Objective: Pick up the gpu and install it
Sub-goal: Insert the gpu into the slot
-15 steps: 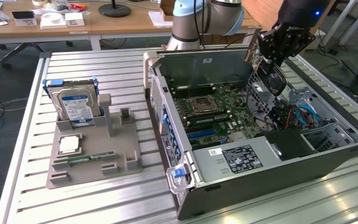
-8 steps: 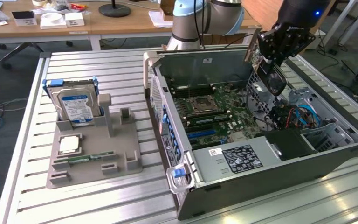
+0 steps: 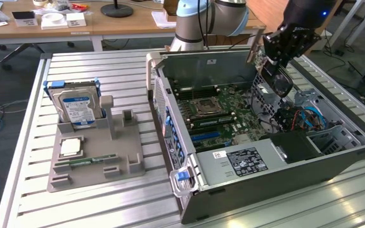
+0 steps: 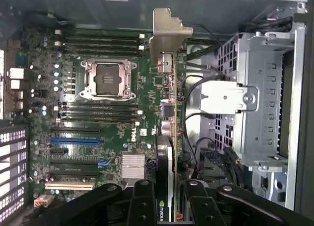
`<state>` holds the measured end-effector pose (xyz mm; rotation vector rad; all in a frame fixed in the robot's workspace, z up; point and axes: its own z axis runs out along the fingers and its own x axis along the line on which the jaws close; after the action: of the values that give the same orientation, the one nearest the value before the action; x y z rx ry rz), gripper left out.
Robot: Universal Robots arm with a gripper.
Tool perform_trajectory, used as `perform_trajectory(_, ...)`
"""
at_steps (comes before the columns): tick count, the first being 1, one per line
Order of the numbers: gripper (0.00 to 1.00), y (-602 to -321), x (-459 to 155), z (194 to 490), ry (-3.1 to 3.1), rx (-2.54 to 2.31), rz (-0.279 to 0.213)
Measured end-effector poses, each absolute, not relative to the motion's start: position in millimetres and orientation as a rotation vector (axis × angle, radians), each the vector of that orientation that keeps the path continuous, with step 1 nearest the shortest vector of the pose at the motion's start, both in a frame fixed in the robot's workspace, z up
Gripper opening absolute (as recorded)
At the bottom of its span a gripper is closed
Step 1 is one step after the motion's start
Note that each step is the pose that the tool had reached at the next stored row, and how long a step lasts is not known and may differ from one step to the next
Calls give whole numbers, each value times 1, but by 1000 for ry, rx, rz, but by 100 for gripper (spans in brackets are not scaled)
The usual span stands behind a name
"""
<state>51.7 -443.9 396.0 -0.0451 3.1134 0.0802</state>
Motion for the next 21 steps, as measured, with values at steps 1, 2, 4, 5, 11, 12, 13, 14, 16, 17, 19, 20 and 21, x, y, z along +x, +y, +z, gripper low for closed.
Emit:
perform_trajectory(1,27,-444,52,396,3113,-71,81)
perform_trajectory(2,27,-444,52,396,3113,-95,81)
perform_trajectory(4,27,-444,52,396,3112,-143,81)
perform_trajectory(5,27,-444,51,396,3111,-166,82)
perform_trajectory(11,27,-444,51,396,3102,-317,84)
perform_trajectory(12,27,-444,51,396,3100,-343,84)
perform_trajectory(13,27,-444,51,396,3097,-369,84)
perform_trajectory(14,27,-444,51,396,3095,-394,84)
perform_trajectory(16,27,-444,51,396,3089,-444,85)
perform_trajectory(17,27,-444,51,396,3085,-469,85)
perform_trajectory(19,27,-444,51,396,3078,-522,86)
perform_trajectory(20,27,-444,51,396,3074,-547,86)
perform_trajectory(21,27,-444,51,396,3070,-572,86)
